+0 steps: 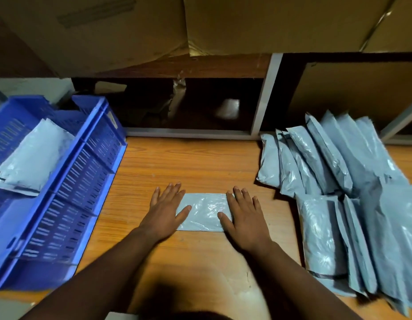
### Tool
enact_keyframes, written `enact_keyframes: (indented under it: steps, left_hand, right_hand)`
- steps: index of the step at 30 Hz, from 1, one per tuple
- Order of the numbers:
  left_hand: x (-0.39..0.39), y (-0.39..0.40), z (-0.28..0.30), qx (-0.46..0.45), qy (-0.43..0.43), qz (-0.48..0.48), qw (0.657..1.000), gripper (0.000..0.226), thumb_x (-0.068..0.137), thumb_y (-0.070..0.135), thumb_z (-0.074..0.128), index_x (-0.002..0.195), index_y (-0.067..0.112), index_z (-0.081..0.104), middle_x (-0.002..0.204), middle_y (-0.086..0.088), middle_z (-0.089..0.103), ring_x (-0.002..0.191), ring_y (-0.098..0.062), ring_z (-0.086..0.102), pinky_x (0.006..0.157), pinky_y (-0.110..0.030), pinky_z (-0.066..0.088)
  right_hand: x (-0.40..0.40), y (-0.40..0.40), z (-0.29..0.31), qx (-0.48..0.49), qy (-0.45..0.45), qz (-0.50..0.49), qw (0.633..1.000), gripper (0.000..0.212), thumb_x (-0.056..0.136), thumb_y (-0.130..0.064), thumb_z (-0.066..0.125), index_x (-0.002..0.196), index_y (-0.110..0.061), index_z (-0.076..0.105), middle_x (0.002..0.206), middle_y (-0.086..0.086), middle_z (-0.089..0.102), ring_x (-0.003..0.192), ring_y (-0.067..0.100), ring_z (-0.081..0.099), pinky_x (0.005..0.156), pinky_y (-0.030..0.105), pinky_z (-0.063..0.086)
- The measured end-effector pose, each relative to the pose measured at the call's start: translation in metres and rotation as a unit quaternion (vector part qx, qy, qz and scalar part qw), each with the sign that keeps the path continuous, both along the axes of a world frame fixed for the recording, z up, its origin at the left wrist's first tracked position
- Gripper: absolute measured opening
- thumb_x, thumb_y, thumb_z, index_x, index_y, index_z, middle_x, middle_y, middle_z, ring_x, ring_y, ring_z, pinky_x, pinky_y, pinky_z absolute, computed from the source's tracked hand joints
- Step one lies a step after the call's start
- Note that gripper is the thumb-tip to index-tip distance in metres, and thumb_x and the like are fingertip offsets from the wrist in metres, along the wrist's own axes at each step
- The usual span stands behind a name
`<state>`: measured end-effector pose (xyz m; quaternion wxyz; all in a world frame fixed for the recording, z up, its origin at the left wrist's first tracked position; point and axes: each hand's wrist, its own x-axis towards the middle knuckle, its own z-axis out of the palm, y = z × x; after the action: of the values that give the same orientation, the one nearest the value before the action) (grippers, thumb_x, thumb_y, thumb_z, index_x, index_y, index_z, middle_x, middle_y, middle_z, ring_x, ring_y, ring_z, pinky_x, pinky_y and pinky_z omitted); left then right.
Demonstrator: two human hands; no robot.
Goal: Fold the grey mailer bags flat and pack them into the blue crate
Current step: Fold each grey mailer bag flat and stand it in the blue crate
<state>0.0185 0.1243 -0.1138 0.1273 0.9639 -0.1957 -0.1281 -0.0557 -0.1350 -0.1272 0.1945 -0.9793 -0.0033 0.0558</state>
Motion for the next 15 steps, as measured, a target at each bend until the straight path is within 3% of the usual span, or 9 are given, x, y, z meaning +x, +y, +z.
enact_keyframes:
  steps: [2,5,8,10,12,15]
  left_hand:
    - [0.004,0.001,0.013,-0.032,-0.007,0.020,0.999,0.077,0.086,0.078,0.036,0.143,0.028,0.053,0.152,0.007,0.046,0.147,-0.012,0.032,0.121,-0.036,-0.016]
    - [0.006,0.005,0.031,-0.054,-0.001,0.035,0.998,0.055,0.082,0.065,0.069,0.127,0.034,0.061,0.127,0.014,0.058,0.130,-0.009,0.048,0.122,-0.041,-0.008]
    - [0.005,0.012,0.050,-0.086,0.009,0.022,0.996,0.042,0.082,0.056,0.076,0.118,0.037,0.064,0.115,0.017,0.055,0.122,-0.010,0.049,0.121,-0.042,0.013]
    - [0.004,0.019,0.066,-0.093,-0.011,0.007,0.996,0.032,0.082,0.054,0.076,0.106,0.039,0.062,0.109,0.017,0.053,0.115,-0.008,0.049,0.106,-0.032,0.024]
    - [0.004,0.028,0.086,-0.098,-0.040,0.002,0.994,0.026,0.083,0.049,0.078,0.099,0.037,0.061,0.105,0.018,0.056,0.109,-0.008,0.051,0.091,-0.028,0.028]
    - [0.008,0.048,0.123,-0.133,-0.079,0.002,0.988,0.021,0.081,0.039,0.081,0.090,0.036,0.062,0.094,0.019,0.060,0.093,-0.007,0.059,0.077,-0.032,0.044]
  right_hand:
    - [0.004,-0.004,0.016,0.031,-0.021,0.001,0.999,0.067,0.096,-0.059,0.049,0.151,-0.021,0.042,0.152,0.000,0.045,0.144,0.028,0.037,0.117,0.045,0.033]
    - [0.007,-0.003,0.038,0.089,0.003,-0.012,0.996,0.077,0.085,-0.052,0.070,0.150,-0.021,0.044,0.138,0.002,0.052,0.132,0.024,0.045,0.104,0.041,0.045]
    - [0.014,-0.001,0.049,0.086,0.042,0.008,0.995,0.069,0.083,-0.048,0.076,0.143,-0.023,0.053,0.126,0.001,0.052,0.122,0.022,0.048,0.096,0.039,0.048]
    - [0.018,0.001,0.057,0.099,0.040,0.028,0.994,0.046,0.082,-0.044,0.079,0.121,-0.026,0.064,0.110,-0.004,0.054,0.108,0.019,0.053,0.084,0.037,0.048]
    - [0.025,0.006,0.073,0.105,0.015,0.041,0.994,0.027,0.082,-0.040,0.079,0.101,-0.030,0.062,0.098,-0.009,0.056,0.094,0.016,0.055,0.073,0.035,0.045]
    - [0.041,0.024,0.109,0.108,-0.071,0.034,0.991,0.016,0.086,-0.030,0.076,0.092,-0.032,0.061,0.091,-0.016,0.059,0.087,0.011,0.055,0.068,0.034,0.045]
